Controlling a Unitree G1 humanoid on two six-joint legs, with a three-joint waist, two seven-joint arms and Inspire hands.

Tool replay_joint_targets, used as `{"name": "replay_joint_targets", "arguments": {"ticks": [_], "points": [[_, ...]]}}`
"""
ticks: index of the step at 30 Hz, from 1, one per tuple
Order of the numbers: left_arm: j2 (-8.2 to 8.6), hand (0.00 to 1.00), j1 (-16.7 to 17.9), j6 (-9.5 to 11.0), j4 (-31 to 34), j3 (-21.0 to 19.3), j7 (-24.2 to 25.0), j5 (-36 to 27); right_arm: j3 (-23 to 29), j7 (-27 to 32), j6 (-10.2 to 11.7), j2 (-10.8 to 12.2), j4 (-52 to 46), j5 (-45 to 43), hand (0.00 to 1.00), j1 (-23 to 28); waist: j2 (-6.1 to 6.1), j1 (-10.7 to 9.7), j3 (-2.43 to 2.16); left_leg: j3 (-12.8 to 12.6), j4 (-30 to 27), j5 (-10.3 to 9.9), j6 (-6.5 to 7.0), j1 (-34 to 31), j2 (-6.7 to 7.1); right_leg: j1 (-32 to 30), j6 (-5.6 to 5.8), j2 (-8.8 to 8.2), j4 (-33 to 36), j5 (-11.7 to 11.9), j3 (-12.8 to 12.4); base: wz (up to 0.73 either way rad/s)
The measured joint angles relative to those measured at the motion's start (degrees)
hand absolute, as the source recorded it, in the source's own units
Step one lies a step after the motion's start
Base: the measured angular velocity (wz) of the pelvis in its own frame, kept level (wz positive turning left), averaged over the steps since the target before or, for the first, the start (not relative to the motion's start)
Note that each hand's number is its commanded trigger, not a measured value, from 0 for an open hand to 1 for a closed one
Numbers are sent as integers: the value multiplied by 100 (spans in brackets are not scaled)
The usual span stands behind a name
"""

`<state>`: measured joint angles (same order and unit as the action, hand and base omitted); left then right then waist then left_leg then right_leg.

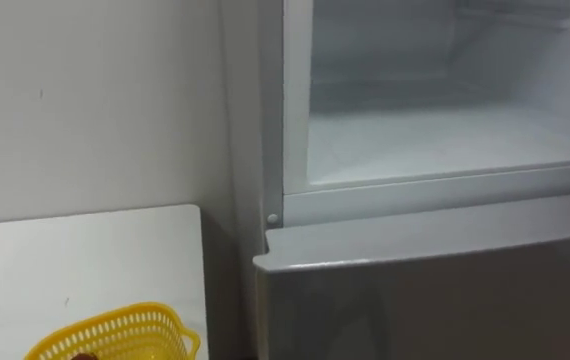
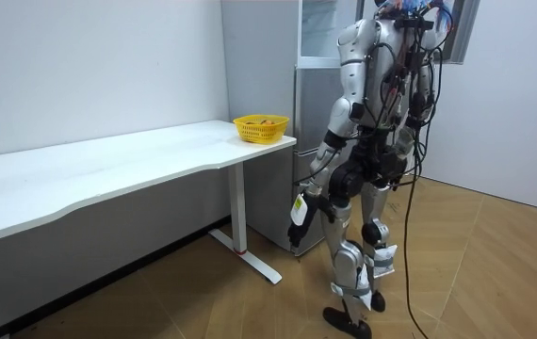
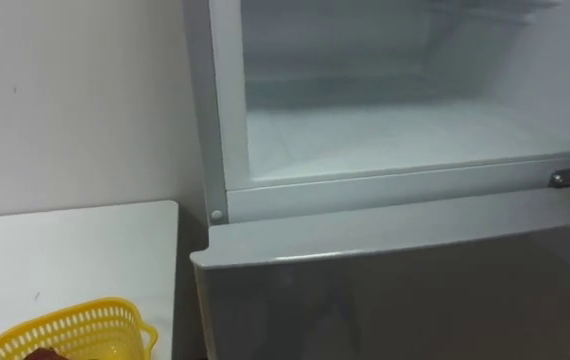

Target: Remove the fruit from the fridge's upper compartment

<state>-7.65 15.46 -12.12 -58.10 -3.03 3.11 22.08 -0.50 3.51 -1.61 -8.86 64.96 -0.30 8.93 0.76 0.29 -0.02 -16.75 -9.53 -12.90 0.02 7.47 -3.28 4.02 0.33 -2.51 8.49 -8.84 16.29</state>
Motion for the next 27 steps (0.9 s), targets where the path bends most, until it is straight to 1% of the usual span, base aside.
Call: {"name": "replay_joint_targets", "arguments": {"ticks": [2, 4, 6, 8, 10, 14, 15, 16, 18, 20, 22, 23, 24, 25, 26, 27], "points": [[-1, 0, -36, -10, -51, 54, 6, -2, -19, 1, -79, -2, 36, 4, 0, -54, -4, 2, -2, 81, 0, -6, -7, -15, 2, 9, 2, -8, 5, -8, 84, 22], [2, 0, -47, -16, -98, 144, 42, -2, -50, 2, -94, -11, 79, 18, 0, -96, -24, 16, 10, 126, 5, -8, -10, -33, -1, 8, 2, -7, 15, -8, 121, 12], [2, 0, -52, -43, -164, 154, 111, 2, -48, -3, -92, -15, 128, 36, 0, -117, -39, 15, 7, 166, 7, -26, -21, -66, -7, 5, 1, 1, 15, -9, 150, 8], [2, 0, -34, -75, -165, 153, 169, 0, -44, -6, -98, -24, 201, 223, 0, -133, -44, 7, 6, 206, 6, -30, -20, -81, -6, 11, 0, -1, 16, -8, 185, 11], [2, 0, -30, -150, -163, 134, 216, 2, -28, -10, -102, -28, 325, 571, 0, -114, -40, -11, 10, 287, 5, -30, -20, -82, 1, 91, 0, -2, 15, -8, 247, 14], [6, 0, 11, -164, -159, 45, 216, -3, 157, 22, -158, -11, 559, 1128, 0, -110, -45, -7, 16, 298, -4, -30, -21, -63, 0, 129, 0, -2, 12, -9, 260, 4], [12, 0, 29, -162, -158, -45, 215, -6, 299, 36, -174, 4, 643, 1309, 0, -96, -53, -21, 21, 298, -6, -30, -21, -34, 2, 157, 3, -4, 11, -12, 256, 0], [10, 0, 27, -160, -153, -95, 214, -3, 449, 50, -196, 23, 670, 1509, 0, -83, -30, -33, 41, 298, -1, -31, -21, -13, 9, 181, 10, -13, 13, -38, 255, 4], [11, 0, 28, -148, -155, -143, 211, -4, 610, 70, -215, 34, 703, 1829, 0, -62, -56, -70, 46, 300, 11, -49, -25, 0, 8, 187, 21, -13, 24, -68, 244, 2], [10, 0, 45, -137, -155, -229, 211, -4, 768, 67, -219, 45, 818, 2300, 0, -45, -65, -165, 46, 300, 37, -49, -25, 31, 9, 198, 20, -12, 31, -77, 243, 0], [16, 0, 45, -129, -155, -532, 208, 3, 1083, 40, -229, 51, 1005, 3083, 0, -20, -57, -227, 46, 298, 34, -49, -27, 63, 7, 206, 16, -3, 21, -83, 230, -2], [16, 0, 50, -126, -152, -595, 208, 9, 1205, 18, -230, 49, 1065, 3233, 0, -9, -55, -248, 43, 298, 34, -49, -27, 69, 7, 207, 17, -4, 18, -90, 233, 0], [16, 0, 72, -122, -146, -707, 208, 8, 1450, -11, -275, 42, 1137, 3535, 0, 0, -52, -313, 41, 299, 34, -50, -28, 73, 9, 209, 21, -7, 17, -111, 236, 0], [15, 0, 87, -118, -146, -825, 207, 6, 1650, -12, -321, 57, 1153, 4017, 0, 52, -42, -348, 36, 290, 33, -51, -30, 76, 8, 209, 19, -7, 19, -119, 236, 0], [15, 0, 90, -118, -146, -881, 205, 5, 1734, -6, -334, 65, 1169, 4267, 0, 79, -40, -366, 35, 282, 33, -51, -30, 80, 7, 208, 16, -7, 19, -122, 234, -4], [19, 0, 94, -118, -124, -956, 202, 3, 1882, 7, -361, 81, 1177, 4730, 0, 134, -34, -406, 30, 273, 28, -51, -30, 79, 7, 198, 12, -10, 26, -129, 231, 0]]}}
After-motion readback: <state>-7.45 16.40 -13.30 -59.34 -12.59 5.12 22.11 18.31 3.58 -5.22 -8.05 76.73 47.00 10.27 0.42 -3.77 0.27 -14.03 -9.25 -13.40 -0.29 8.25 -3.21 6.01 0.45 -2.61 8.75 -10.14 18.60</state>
